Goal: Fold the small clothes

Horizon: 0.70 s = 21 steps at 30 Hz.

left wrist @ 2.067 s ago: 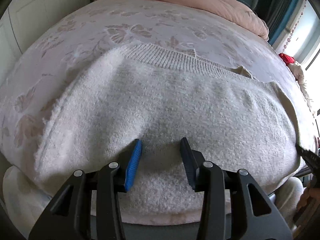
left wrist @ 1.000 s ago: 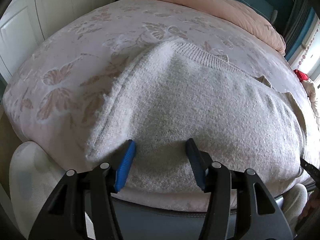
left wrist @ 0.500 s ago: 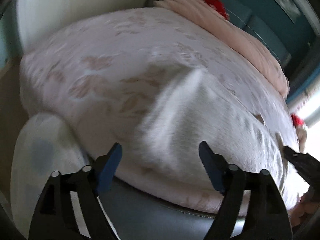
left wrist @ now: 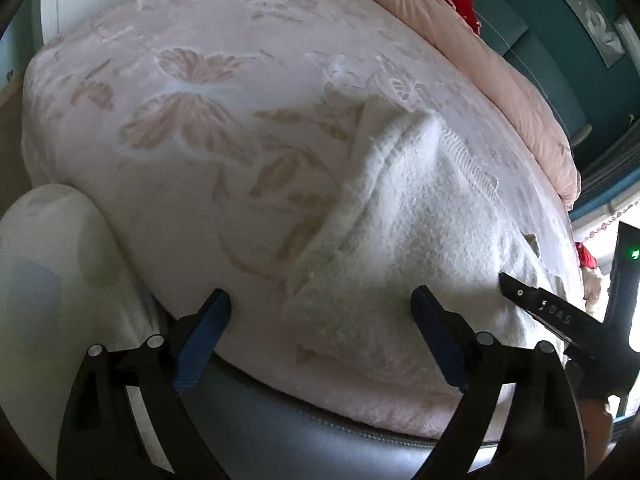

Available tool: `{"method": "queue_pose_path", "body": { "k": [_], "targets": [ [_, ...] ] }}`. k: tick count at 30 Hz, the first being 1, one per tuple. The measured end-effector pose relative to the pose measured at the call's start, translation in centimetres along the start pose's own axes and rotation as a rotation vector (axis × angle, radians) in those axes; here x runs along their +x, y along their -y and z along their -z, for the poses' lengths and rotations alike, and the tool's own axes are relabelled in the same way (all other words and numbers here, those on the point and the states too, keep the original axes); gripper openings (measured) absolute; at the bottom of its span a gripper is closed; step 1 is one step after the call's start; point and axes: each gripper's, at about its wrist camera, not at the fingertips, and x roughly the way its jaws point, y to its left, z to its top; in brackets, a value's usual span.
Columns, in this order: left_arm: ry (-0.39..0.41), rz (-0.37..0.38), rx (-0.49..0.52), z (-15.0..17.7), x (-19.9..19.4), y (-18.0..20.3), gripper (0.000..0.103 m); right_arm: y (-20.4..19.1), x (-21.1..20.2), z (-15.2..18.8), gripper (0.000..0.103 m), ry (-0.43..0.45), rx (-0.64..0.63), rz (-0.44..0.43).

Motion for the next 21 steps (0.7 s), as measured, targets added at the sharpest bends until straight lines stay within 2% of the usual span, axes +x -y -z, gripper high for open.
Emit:
{"method": "queue_pose_path", "body": {
  "k": [2, 3, 4, 5, 6, 8, 10, 11, 14, 15, 17, 20, 21],
  "targets": [
    [0.007, 0.017, 0.003, -0.3, 0.2, 0.0, 0.085, 0.3, 0.0, -0.1, 0.033, -0.007, 0.006, -0.01],
    [0.012, 0.025, 0.004, -0.4, 0.3, 0.1, 0.07, 0.4, 0.1, -0.1, 0.033, -0.006, 0.011, -0.016],
    [0.018, 0.034, 0.007, -0.5, 0.2, 0.1, 0.062, 0.5, 0.2, -0.1, 0.033, -0.002, 0.013, -0.02],
    [0.016, 0.063, 0.015, -0.8, 0.2, 0.1, 0.041, 0.5, 0.3, 0.0, 0.033, 0.004, 0.013, -0.022],
    [0.003, 0.094, 0.018, -1.0, 0.1, 0.2, 0.029, 0.5, 0.2, 0.1, 0.033, 0.013, 0.011, -0.023],
    [0.008, 0.104, 0.018, -1.3, -0.5, 0.4, 0.023, 0.4, 0.3, 0.2, 0.033, 0.025, 0.005, -0.024],
    [0.054, 0.1, 0.055, -1.7, -2.2, 1.7, 0.021, 0.5, 0.2, 0.4, 0.033, 0.037, 0.003, -0.033],
    [0.1, 0.115, 0.116, -1.8, -4.0, 3.7, 0.02, 0.6, 0.1, 0.5, 0.033, 0.041, 0.005, -0.039],
    [0.164, 0.184, 0.26, -2.3, -7.4, 9.3, 0.019, 1.5, -0.6, 0.6, 0.033, 0.056, 0.052, -0.092],
    [0.18, 0.208, 0.313, -2.4, -8.4, 11.4, 0.018, 2.5, -1.4, 0.7, 0.033, 0.06, 0.104, -0.136],
    [0.196, 0.252, 0.4, -2.1, -9.7, 15.2, 0.014, 4.3, -3.2, 1.2, 0.033, 0.08, 0.171, -0.176],
    [0.197, 0.306, 0.513, -0.7, -10.4, 20.3, 0.012, 8.0, -6.0, 2.7, 0.033, 0.121, 0.241, -0.162],
    [0.187, 0.324, 0.541, 0.0, -10.3, 21.9, 0.011, 10.3, -7.1, 3.6, 0.033, 0.134, 0.285, -0.162]
  ]
}}
